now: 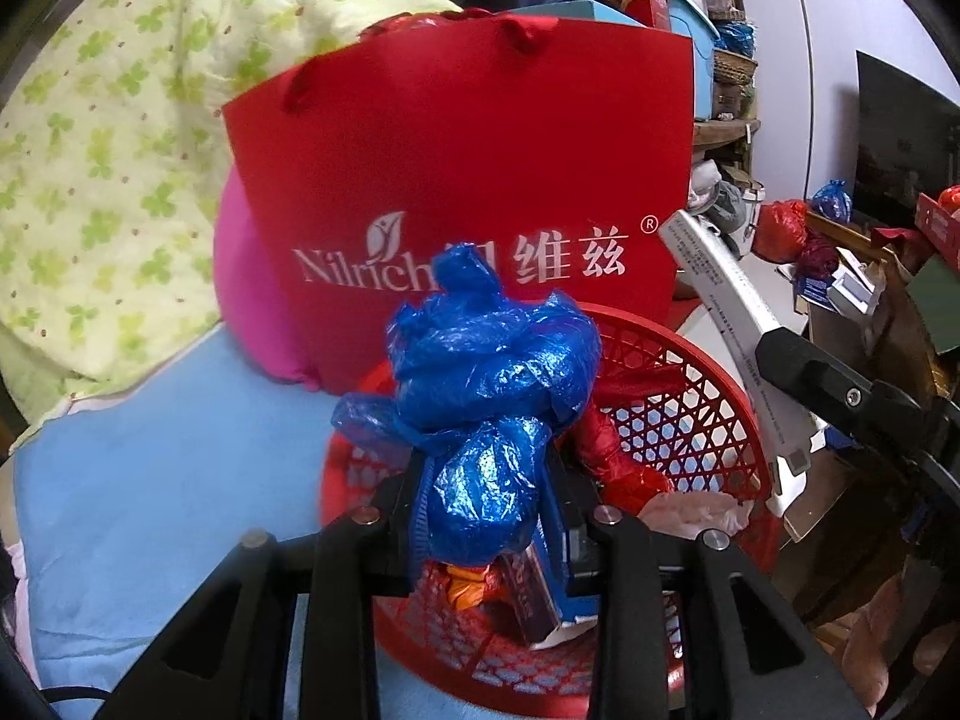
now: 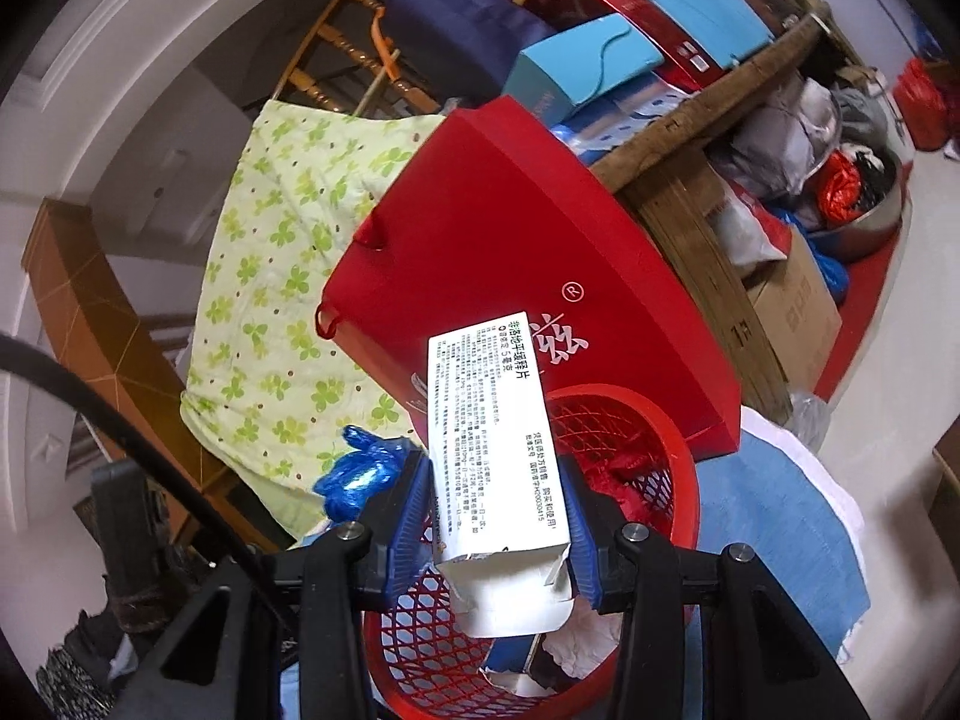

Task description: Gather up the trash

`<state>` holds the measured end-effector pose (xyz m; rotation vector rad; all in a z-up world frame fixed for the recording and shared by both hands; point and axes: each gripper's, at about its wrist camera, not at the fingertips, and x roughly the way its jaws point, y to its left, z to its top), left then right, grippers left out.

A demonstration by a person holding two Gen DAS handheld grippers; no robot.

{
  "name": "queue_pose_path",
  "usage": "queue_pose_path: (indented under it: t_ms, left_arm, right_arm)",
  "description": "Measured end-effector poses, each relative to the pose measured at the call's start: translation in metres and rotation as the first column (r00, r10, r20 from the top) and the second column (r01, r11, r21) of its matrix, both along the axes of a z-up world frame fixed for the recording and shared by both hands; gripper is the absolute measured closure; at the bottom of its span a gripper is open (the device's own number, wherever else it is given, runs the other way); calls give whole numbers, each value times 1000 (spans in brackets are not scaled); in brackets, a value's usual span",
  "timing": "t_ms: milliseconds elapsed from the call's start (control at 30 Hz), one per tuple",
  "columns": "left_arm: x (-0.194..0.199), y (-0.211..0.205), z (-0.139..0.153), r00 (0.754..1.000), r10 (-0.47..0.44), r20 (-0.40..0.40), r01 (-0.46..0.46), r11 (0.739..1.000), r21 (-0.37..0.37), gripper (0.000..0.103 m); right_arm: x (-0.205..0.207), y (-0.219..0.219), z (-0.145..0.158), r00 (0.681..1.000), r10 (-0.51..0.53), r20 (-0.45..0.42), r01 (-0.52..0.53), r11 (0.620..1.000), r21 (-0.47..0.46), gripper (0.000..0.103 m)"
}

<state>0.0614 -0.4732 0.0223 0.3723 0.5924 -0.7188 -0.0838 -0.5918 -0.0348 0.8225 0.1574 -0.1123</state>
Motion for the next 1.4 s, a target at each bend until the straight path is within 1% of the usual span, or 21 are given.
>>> queue_pose_path:
  t_ms: [33, 100, 133, 167, 200, 233, 300, 367, 500, 567, 633, 667, 733, 833, 933, 1000, 1133, 1300, 1333, 1367, 1400]
  left_arm:
    - [2, -1, -1, 1000, -10, -9, 10, 1000, -4, 65]
    - [6, -2, -3, 1000, -22, -17, 21, 1000, -8, 49]
    - [6, 0, -3, 1000, -17, -9, 17, 1000, -12, 38]
    - [5, 2, -2, 1000, -14, 0, 14, 1000, -16, 31]
    - [5, 5, -1, 1000, -14, 4, 14, 1000, -19, 29]
    - [4, 9, -1, 1000, -18, 3, 18, 1000, -21, 29]
    - [2, 20, -1, 1000, -5, 6, 5, 1000, -11, 29]
    - [1, 31, -1, 1000, 24, 13, -24, 1000, -1, 28]
    - [-4, 60, 6, 996, 84, 11, -84, 996, -9, 27]
    - [-8, 72, 11, 993, 116, 25, -116, 993, -11, 15]
    - [-17, 85, 17, 989, 139, 44, -139, 990, -16, 14]
    - [-22, 90, 20, 988, 144, 55, -143, 990, -14, 14]
    - [-32, 99, 26, 984, 154, 87, -155, 988, -4, 14]
    - [-50, 114, 36, 977, 163, 138, -165, 986, 3, 13]
    - [-65, 130, 43, 966, 180, 184, -182, 983, -1, 10]
    - [-73, 141, 48, 961, 191, 201, -194, 981, -7, 10]
    - [-82, 161, 56, 958, 217, 190, -217, 976, -23, 10]
    - [-94, 187, 63, 944, 272, 187, -272, 962, -28, 10]
    - [-96, 191, 64, 942, 280, 184, -280, 960, -28, 10]
    - [-98, 196, 65, 938, 294, 181, -295, 955, -25, 10]
    - [-99, 202, 65, 934, 310, 177, -311, 950, -22, 10]
  right_arm:
    - [3, 0, -1, 1000, 3, -4, -3, 1000, 8, 56]
    - [8, -1, -3, 1000, 15, -14, -14, 1000, 27, 56]
    - [10, -1, -4, 1000, 18, -18, -18, 999, 36, 56]
    - [10, -1, -4, 1000, 18, -18, -18, 999, 36, 53]
    - [12, 0, -4, 999, 27, -21, -26, 998, 52, 50]
    - [14, -1, -5, 999, 35, -20, -34, 997, 65, 46]
    - [14, 1, -5, 999, 30, -13, -29, 997, 78, 28]
    - [13, 2, -4, 1000, 29, -6, -29, 997, 76, 28]
    - [14, 11, 1, 1000, 19, -11, -19, 1000, 22, 28]
    - [14, 18, 4, 1000, 5, -21, -5, 1000, -12, 28]
    - [15, 27, 8, 999, -18, -38, 16, 998, -64, 28]
    - [15, 27, 8, 999, -18, -38, 16, 998, -64, 28]
    - [16, 37, 12, 998, -46, -50, 39, 991, -125, 28]
    - [10, 64, 23, 994, -102, -49, 85, 960, -268, 28]
    - [-4, 88, 29, 992, -122, -23, 106, 928, -357, 28]
    - [-14, 101, 31, 994, -112, -3, 102, 914, -392, 28]
    - [-28, 121, 33, 996, -87, 7, 82, 904, -420, 26]
    - [-50, 146, 42, 998, -55, -30, 36, 892, -451, 23]
    - [-57, 152, 51, 997, -55, -45, 28, 885, -465, 23]
    - [-57, 152, 51, 997, -55, -45, 28, 885, -465, 22]
    - [-63, 159, 66, 995, -68, -70, 26, 878, -479, 22]
